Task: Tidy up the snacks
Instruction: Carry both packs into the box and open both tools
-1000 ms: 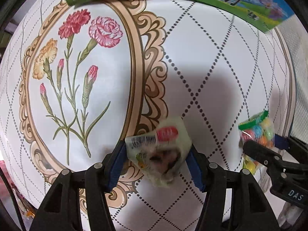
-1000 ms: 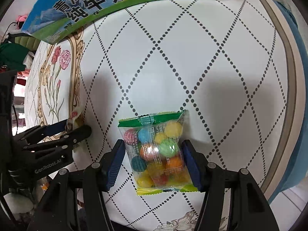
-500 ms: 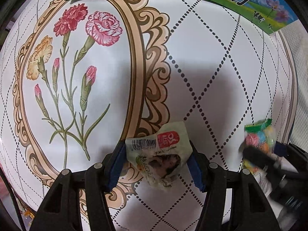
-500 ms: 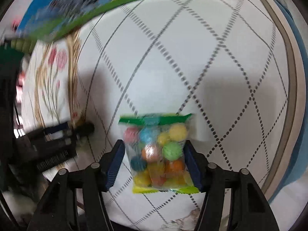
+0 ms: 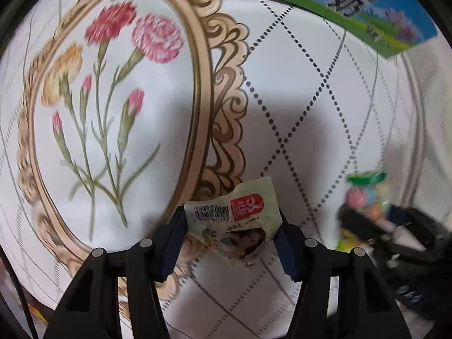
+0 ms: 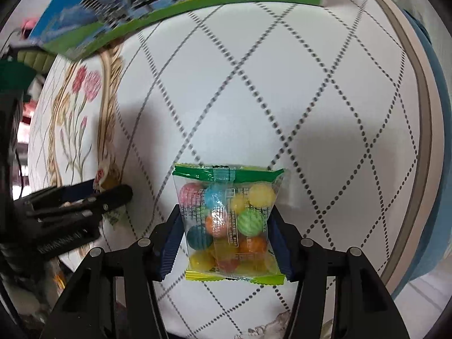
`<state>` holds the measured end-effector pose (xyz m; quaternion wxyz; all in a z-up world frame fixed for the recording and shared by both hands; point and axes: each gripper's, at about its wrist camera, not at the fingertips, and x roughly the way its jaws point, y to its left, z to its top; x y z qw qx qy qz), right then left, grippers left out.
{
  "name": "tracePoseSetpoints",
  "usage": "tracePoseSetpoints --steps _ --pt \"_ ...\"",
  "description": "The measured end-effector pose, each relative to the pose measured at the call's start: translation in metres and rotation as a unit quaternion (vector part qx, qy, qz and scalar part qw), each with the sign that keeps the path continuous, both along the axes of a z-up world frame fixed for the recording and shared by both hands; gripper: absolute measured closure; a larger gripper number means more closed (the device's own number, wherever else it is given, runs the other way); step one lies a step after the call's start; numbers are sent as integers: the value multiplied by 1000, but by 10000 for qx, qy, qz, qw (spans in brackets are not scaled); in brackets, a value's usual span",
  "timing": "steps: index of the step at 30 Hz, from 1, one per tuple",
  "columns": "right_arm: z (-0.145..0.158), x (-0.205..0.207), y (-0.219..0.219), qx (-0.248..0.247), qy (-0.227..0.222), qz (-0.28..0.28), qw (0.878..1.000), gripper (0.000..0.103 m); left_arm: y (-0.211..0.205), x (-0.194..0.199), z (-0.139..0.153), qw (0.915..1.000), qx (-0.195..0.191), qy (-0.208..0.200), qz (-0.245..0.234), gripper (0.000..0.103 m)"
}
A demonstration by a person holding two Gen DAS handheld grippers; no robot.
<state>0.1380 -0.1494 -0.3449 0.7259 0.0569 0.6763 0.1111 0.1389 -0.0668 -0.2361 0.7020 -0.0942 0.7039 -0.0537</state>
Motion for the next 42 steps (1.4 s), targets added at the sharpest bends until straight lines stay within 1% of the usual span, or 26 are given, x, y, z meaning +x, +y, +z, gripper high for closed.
tracePoseSetpoints --steps 1,4,5,9,11,12,15,17,18,19,20,21,22,23,28,32,36,39,41,42 --pt "0 -1 2 -11 23 37 10000 43 5 -1 -3 9997 -196 88 145 46" --pt "-3 -2 5 30 91 -53 9999 41 16 -2 -13 9977 -514 239 361 46" --pt "-3 -2 5 53 121 -97 9999 39 20 -1 -14 9967 -615 283 450 46" --pt "1 -7 0 83 108 -67 9999 38 27 4 -17 9939 -787 503 590 44" --pt "-2 -7 2 101 128 -73 9998 34 29 7 -20 9938 -764 526 615 44" --pt "-4 -7 2 97 141 -76 9998 34 27 8 -22 9942 -709 536 599 44" --pt "-9 -6 7 28 127 -102 9999 34 18 10 -24 9965 -439 504 498 44" --pt "-11 -5 9 -32 59 -89 9999 34 7 10 -22 9984 -158 403 355 46" --pt "-12 -6 9 -75 22 -65 9999 35 1 10 -21 9993 17 310 230 47" --pt "-12 -7 9 -103 -13 -67 9999 37 -2 9 -19 9995 98 255 170 47" --pt "-13 -7 10 -155 -49 -38 9999 42 -4 8 -17 9996 136 199 149 48" --pt "-12 -8 11 -203 -96 3 9997 43 -6 7 -14 9997 138 139 132 48" --pt "-11 -9 14 -143 -143 -4 9998 45 -7 7 -11 9998 117 95 98 48" --pt "-7 -10 13 18 -194 -21 9998 48 -8 6 -6 9999 70 60 99 48" --pt "11 -16 10 282 -352 -28 9990 50 -16 8 25 9997 4 -232 -65 48" --pt "33 -15 3 533 -472 -80 9974 50 -14 21 60 9986 -234 -483 -7 48" --pt "69 -4 -5 799 -740 -138 9940 50 -13 46 108 9949 -482 -890 -3 48" --pt "100 16 -13 1005 -983 -162 9899 50 -15 65 140 9918 -586 -1135 -89 48" --pt "126 34 -15 1095 -1219 -156 9864 50 -15 92 164 9894 -710 -1261 -156 48" --pt "136 42 -15 1115 -1321 -138 9849 50 -10 98 173 9881 -760 -1324 -168 48"
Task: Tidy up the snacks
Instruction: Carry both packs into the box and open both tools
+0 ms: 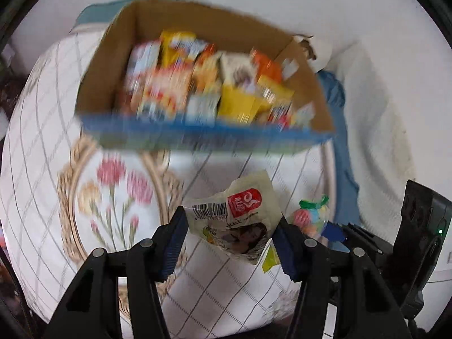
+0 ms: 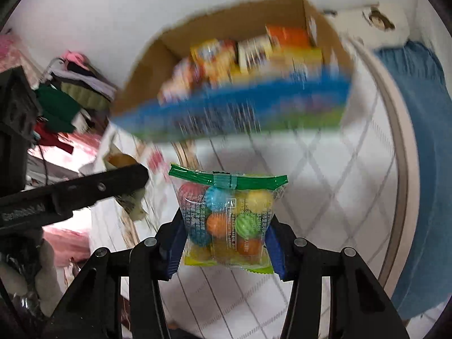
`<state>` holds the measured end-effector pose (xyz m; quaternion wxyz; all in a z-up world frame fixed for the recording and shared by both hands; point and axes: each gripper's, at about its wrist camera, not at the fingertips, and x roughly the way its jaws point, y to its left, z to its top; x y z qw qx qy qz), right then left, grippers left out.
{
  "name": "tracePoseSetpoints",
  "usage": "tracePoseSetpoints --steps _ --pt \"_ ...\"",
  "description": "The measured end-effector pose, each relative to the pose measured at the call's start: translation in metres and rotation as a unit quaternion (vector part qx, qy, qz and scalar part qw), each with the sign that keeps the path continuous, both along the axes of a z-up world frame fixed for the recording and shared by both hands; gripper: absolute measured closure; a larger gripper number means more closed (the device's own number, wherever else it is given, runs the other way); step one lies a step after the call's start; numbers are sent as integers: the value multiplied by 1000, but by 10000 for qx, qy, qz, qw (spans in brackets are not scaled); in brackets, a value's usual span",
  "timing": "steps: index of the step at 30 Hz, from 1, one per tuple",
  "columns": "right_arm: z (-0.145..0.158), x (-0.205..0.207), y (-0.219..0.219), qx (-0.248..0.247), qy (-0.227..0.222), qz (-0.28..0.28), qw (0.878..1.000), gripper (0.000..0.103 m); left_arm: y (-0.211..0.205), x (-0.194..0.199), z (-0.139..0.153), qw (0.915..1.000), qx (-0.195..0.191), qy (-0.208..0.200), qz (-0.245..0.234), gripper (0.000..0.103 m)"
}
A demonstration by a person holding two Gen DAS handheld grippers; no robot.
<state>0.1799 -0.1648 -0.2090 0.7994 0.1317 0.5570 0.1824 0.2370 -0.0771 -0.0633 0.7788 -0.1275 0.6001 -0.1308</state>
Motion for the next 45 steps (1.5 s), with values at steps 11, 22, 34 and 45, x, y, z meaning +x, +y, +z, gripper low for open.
tracePoseSetpoints --steps 11,22,34,45 --pt "64 150 7 -327 -711 18 9969 50 41 142 35 9979 595 -222 104 48" --pt "16 271 23 -726 -105 22 9973 49 47 247 -23 9940 933 562 -98 46" --pt "-4 289 14 -1372 178 -202 9902 4 52 250 -35 9921 1121 545 109 5" --pt "-6 253 10 -1548 66 -258 9876 3 53 201 -24 9871 1576 111 274 5"
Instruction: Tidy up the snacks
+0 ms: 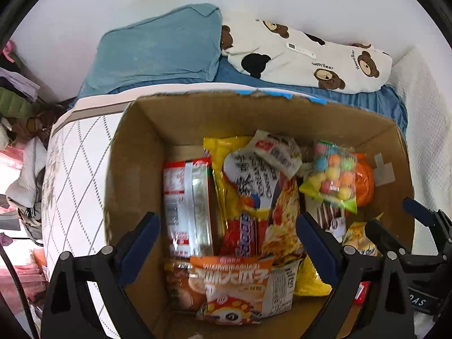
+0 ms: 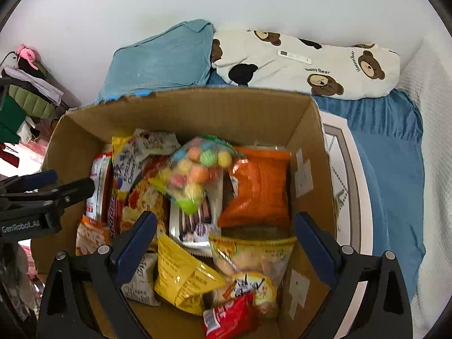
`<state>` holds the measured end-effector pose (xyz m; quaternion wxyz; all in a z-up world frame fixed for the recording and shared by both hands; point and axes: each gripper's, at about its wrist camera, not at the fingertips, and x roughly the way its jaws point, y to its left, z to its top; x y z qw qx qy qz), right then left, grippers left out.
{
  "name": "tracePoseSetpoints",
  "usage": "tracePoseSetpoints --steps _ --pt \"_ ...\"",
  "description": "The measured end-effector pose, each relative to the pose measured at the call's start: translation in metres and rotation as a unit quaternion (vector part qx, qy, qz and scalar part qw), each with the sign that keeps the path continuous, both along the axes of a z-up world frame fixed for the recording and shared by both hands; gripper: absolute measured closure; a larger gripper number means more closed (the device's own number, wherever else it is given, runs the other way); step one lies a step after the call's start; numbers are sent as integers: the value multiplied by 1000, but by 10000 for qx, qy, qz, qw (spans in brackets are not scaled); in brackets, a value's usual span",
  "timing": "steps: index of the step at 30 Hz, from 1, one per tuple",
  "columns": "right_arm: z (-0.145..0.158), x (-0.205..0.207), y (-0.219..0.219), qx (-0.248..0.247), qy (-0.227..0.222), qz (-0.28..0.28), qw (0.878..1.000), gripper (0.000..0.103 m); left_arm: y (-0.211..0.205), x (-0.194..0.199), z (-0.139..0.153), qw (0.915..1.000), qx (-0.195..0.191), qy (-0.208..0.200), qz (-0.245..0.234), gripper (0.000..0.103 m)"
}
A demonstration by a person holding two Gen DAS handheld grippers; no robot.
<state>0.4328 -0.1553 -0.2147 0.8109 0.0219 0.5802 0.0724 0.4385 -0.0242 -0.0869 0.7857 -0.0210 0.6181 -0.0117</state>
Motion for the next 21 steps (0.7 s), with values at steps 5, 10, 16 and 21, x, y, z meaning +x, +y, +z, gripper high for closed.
tracePoseSetpoints --steps 5,10,16,21 --pt "-3 -22 -4 27 16 -87 10000 3 0 -20 4 9997 69 -193 108 5" --pt "3 -36 -9 36 -49 -138 9999 3 -4 -37 8 9993 80 -339 133 5" --pt "23 -64 -14 -13 -357 -167 9992 3 -5 -63 24 9980 56 -585 220 5" --pt "48 -96 -20 31 -688 -207 9974 2 -10 -93 47 9949 184 -967 205 5"
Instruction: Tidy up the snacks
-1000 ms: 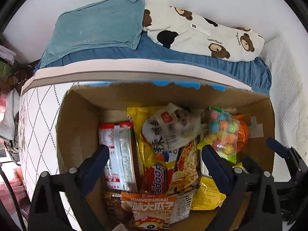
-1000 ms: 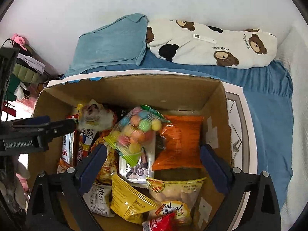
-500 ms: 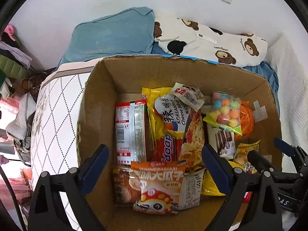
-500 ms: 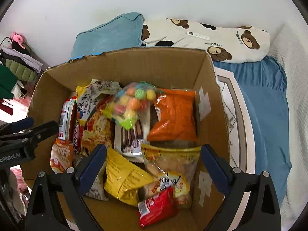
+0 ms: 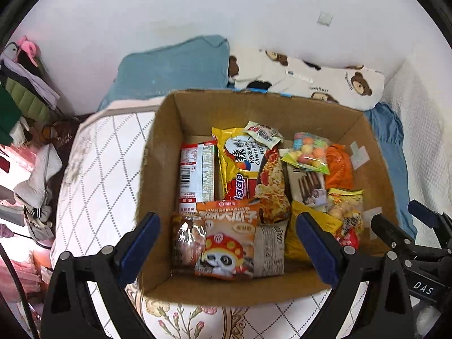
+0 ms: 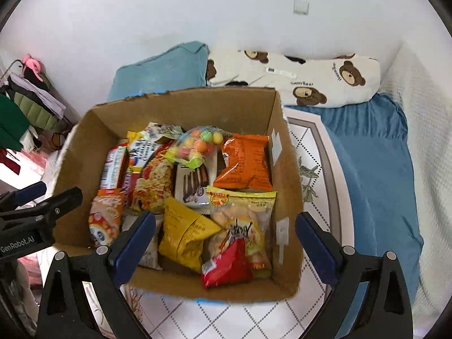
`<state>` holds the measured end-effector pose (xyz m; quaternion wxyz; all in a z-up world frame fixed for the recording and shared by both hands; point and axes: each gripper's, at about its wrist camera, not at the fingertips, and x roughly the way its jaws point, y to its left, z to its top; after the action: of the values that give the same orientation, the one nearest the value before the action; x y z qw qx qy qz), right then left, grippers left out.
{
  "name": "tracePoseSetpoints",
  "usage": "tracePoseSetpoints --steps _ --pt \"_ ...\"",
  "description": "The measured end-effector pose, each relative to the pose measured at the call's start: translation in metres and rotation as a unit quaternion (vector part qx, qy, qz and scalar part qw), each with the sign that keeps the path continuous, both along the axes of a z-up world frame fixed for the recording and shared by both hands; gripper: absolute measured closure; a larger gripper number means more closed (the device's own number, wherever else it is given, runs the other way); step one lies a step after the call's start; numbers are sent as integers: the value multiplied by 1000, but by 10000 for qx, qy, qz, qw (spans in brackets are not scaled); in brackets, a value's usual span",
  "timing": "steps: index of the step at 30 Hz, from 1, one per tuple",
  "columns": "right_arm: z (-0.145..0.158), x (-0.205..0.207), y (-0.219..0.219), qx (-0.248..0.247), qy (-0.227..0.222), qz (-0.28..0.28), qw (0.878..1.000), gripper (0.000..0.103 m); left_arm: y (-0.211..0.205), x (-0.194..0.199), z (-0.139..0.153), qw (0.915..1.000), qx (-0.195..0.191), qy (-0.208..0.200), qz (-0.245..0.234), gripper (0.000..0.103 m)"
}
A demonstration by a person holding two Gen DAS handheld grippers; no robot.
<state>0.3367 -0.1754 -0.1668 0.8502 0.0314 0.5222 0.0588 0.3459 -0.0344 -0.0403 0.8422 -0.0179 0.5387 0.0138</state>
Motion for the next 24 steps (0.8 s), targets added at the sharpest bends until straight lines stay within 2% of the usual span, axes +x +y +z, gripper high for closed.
tracePoseSetpoints --steps 6,13,24 --pt "35 -49 -5 147 -377 -5 9992 2 -5 -50 35 9984 118 -552 -30 5" --pt "84 -121 -9 169 -973 30 9951 0 -11 -113 74 9950 -67 -991 -52 5" --pt "130 -209 -13 74 -1514 39 9884 0 -19 -184 104 9897 66 -1428 -33 5"
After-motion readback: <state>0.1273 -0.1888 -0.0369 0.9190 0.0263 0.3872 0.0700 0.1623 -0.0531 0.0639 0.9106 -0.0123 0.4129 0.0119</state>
